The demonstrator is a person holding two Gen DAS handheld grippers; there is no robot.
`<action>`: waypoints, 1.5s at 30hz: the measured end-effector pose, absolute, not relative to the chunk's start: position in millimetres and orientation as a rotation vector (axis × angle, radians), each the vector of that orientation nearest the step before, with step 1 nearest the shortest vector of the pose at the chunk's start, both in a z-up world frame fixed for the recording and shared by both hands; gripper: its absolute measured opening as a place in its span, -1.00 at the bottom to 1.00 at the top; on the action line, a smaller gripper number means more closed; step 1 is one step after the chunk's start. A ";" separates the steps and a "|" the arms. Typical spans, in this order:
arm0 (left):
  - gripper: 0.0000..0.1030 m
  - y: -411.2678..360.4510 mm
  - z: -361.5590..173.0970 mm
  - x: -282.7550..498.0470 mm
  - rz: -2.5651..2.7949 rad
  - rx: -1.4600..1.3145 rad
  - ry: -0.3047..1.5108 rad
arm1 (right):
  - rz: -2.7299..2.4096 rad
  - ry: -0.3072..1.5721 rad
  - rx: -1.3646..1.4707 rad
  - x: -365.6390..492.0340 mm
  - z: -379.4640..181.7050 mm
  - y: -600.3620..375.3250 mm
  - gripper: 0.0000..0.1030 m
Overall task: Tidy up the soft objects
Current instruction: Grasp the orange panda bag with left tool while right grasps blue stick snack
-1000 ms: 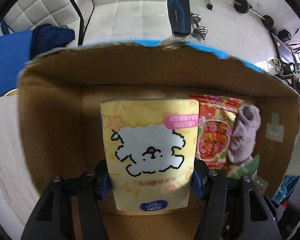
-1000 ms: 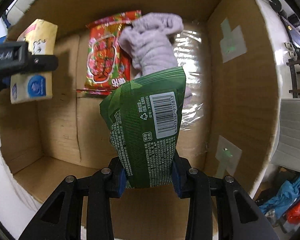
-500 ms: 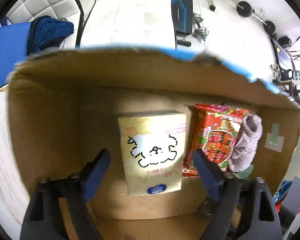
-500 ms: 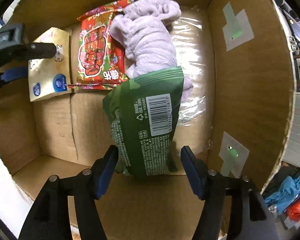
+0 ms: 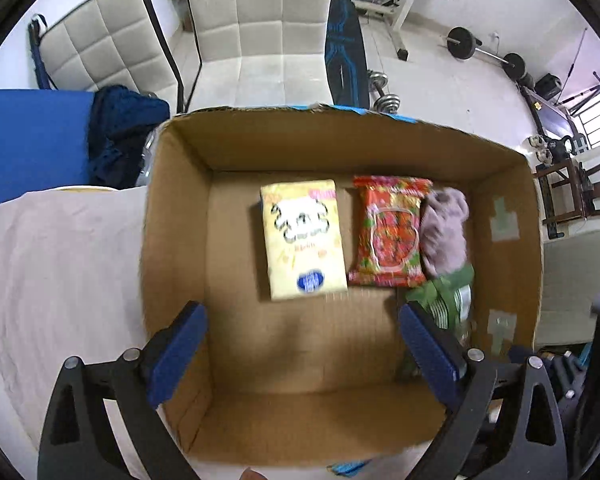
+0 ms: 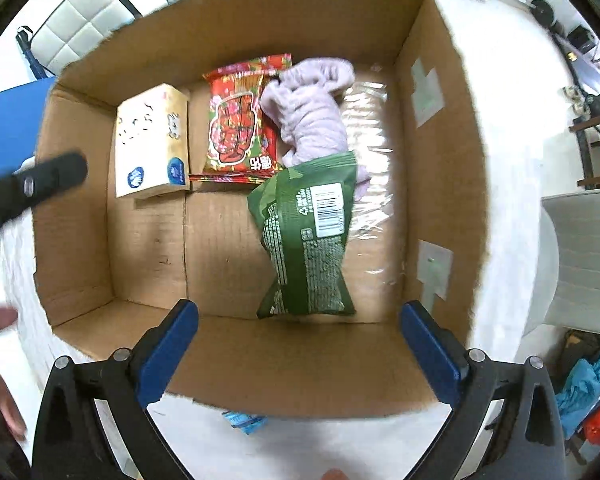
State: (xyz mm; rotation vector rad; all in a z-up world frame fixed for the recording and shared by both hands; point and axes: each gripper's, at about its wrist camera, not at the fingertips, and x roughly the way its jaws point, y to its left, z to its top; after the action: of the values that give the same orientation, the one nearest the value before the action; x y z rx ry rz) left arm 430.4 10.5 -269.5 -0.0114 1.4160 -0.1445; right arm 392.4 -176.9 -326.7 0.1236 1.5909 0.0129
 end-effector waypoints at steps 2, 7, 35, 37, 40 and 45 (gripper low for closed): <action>0.92 15.3 -259.8 413.1 -0.131 0.001 1.381 | 0.011 1.562 0.128 384.2 -311.0 -178.6 0.99; 0.92 21.9 -230.5 382.2 -0.082 0.022 1.266 | 0.015 1.483 0.104 360.5 -281.6 -172.8 0.99; 0.92 122.9 -309.3 264.0 0.161 -0.120 1.400 | -0.057 1.701 0.536 241.7 -392.0 -163.6 0.98; 0.91 125.9 -326.3 268.3 0.162 -0.103 1.437 | -0.076 1.701 0.542 239.3 -407.9 -160.1 0.96; 0.91 129.0 -349.4 279.9 0.144 -0.132 1.496 | -0.111 1.703 0.532 237.3 -428.3 -155.7 0.91; 0.91 118.3 -385.5 303.5 0.087 -0.153 1.583 | -0.160 1.734 0.532 230.6 -454.5 -155.2 0.45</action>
State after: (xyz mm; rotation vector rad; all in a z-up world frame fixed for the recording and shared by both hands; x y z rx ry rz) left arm 303.5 118.3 -385.5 -0.1530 1.5834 0.0874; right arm 230.6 -155.2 -454.5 0.5318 1.7341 -0.1600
